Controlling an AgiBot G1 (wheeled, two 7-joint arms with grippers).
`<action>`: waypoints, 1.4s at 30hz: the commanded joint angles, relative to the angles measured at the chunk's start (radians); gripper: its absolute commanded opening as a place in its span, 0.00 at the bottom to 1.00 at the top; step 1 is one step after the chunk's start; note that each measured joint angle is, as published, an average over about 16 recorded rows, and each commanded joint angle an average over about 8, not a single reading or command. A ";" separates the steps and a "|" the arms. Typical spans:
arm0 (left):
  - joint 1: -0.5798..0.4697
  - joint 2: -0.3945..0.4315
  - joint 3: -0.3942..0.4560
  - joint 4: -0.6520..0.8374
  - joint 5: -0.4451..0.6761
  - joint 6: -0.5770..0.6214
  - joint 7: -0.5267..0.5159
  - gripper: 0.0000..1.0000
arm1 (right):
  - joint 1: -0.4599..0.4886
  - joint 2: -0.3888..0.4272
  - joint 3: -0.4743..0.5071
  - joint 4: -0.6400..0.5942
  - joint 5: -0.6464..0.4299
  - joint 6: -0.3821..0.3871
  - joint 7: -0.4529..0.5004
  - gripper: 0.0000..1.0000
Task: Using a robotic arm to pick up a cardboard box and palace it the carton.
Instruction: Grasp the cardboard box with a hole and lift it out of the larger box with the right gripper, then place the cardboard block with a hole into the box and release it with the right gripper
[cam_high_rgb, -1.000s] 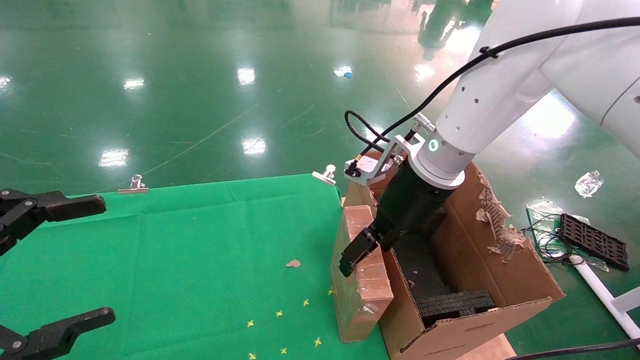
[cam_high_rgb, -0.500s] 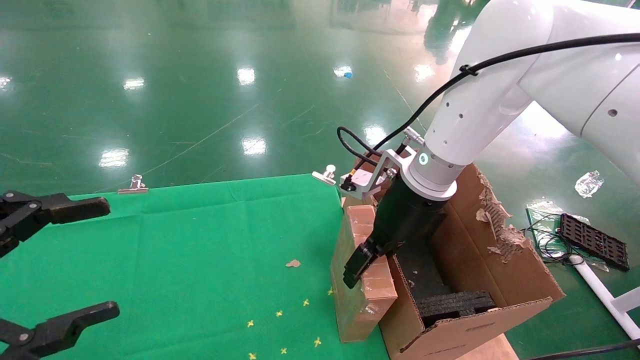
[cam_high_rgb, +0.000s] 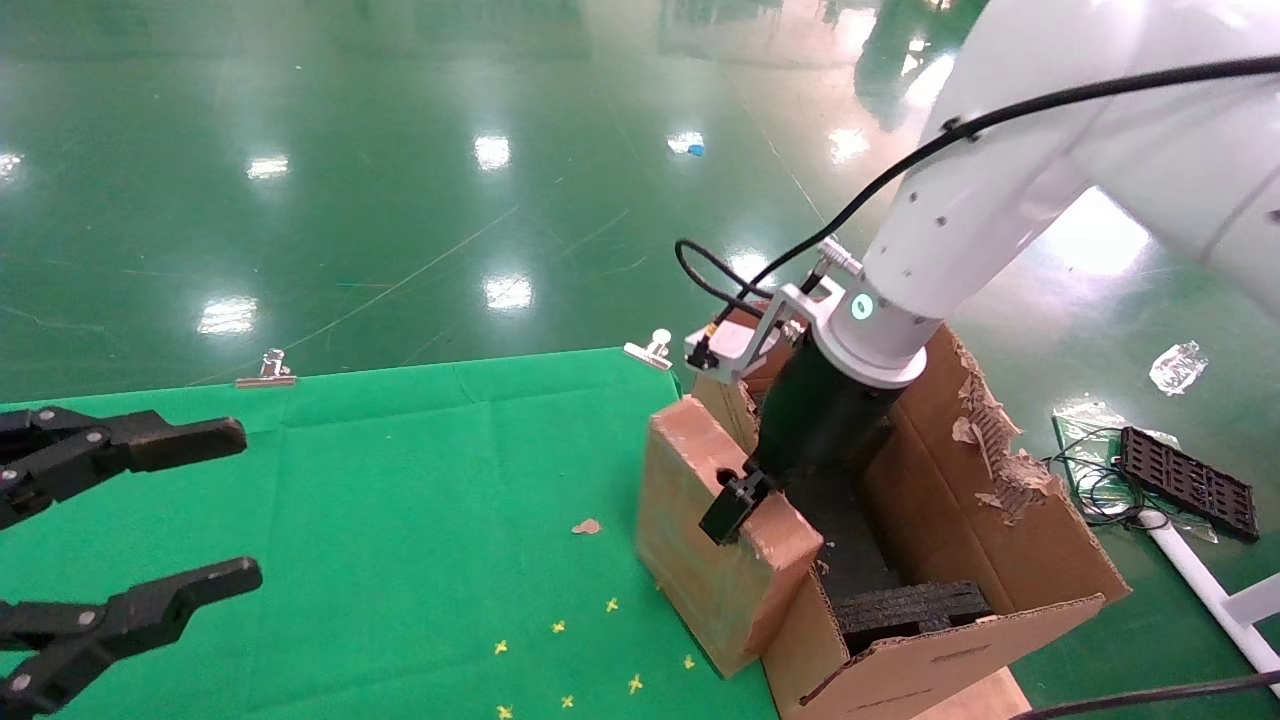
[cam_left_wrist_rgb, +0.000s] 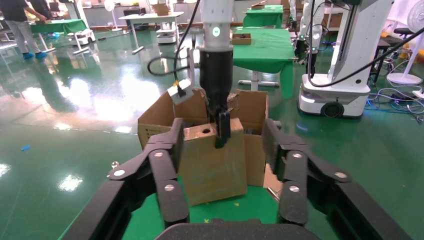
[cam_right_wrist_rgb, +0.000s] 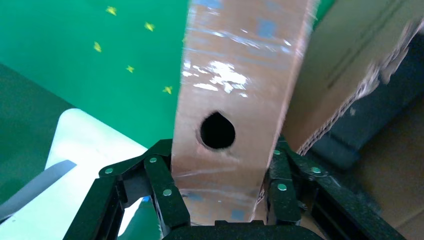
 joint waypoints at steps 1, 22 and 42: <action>0.000 0.000 0.000 0.000 0.000 0.000 0.000 0.00 | 0.012 0.016 0.007 0.024 0.002 0.008 -0.014 0.00; 0.000 -0.001 0.001 0.000 -0.001 -0.001 0.001 0.00 | 0.257 0.271 0.116 -0.255 -0.041 0.084 -0.301 0.00; -0.001 -0.001 0.003 0.000 -0.002 -0.001 0.001 1.00 | 0.041 0.250 0.036 -0.553 -0.106 0.078 -0.389 0.00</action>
